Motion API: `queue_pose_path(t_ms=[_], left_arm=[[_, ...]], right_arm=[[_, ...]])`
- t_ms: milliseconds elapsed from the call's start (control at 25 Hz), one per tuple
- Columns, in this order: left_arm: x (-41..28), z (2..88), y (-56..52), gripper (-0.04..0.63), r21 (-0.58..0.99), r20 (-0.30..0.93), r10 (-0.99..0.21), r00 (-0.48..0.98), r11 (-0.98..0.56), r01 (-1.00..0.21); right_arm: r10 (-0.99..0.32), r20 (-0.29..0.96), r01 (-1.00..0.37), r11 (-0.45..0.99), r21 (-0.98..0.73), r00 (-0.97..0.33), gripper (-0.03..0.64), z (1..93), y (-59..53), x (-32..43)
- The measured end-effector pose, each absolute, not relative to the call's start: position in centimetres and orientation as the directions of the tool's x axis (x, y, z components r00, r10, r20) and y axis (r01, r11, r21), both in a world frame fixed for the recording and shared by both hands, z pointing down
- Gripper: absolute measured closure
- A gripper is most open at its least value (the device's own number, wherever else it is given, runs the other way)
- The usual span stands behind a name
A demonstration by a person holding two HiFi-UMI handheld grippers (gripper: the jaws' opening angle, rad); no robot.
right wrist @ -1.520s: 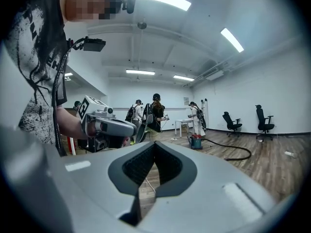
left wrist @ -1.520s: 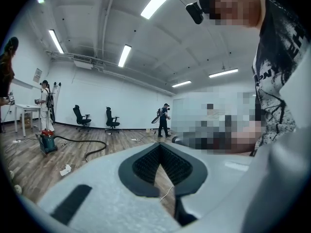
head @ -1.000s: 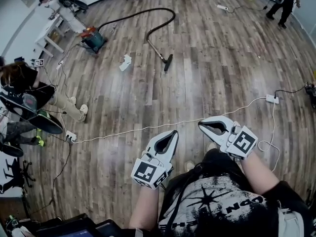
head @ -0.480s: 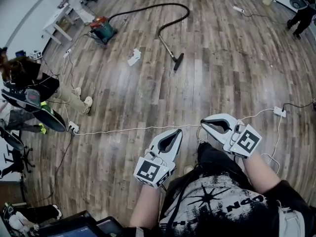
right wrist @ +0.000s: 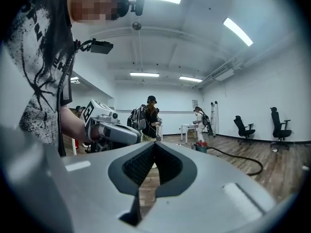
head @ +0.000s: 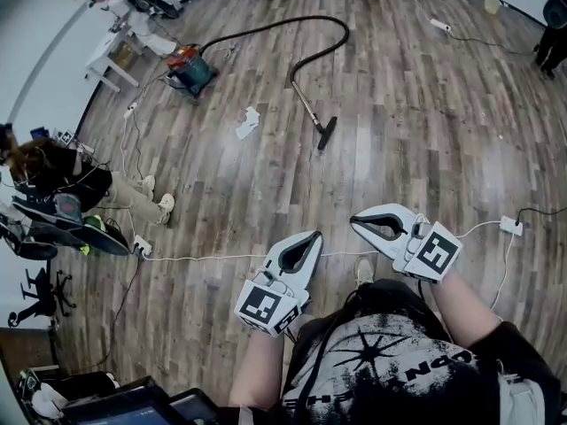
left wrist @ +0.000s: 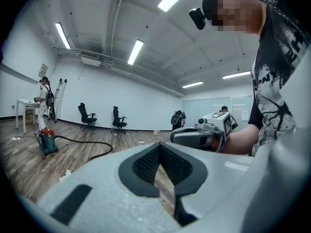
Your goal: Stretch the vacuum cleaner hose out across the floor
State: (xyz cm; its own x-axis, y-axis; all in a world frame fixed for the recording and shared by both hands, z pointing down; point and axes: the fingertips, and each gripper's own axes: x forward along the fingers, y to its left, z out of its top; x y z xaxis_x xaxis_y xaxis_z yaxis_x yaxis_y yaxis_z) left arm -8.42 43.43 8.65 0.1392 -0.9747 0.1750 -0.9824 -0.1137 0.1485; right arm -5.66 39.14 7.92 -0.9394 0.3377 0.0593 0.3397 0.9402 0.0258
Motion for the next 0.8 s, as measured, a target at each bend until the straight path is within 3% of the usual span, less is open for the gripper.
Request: queue_pose_path(t_ms=[200, 640, 800], left_arm=[[-10.0, 8.8, 38.7, 0.594, 0.127, 0.197, -0.971, 0.136, -0.113, -0.985], [-13.0, 8.5, 34.0, 0.594, 0.13, 0.188, -0.977, 0.097, -0.073, -0.989], [-15.0, 9.8, 32.3, 0.594, 0.17, 0.177, -0.977, 0.121, -0.09, -0.981]], right_arm=[[0.312, 0.073, 0.313, 0.95, -0.002, -0.947, 0.614, 7.9, 33.1, -7.0], [0.382, 0.051, 0.384, 0.922, 0.043, -0.923, 0.614, 7.9, 29.2, -10.8], [0.376, 0.121, 0.38, 0.925, 0.016, -0.919, 0.614, 9.7, 28.6, -13.0]])
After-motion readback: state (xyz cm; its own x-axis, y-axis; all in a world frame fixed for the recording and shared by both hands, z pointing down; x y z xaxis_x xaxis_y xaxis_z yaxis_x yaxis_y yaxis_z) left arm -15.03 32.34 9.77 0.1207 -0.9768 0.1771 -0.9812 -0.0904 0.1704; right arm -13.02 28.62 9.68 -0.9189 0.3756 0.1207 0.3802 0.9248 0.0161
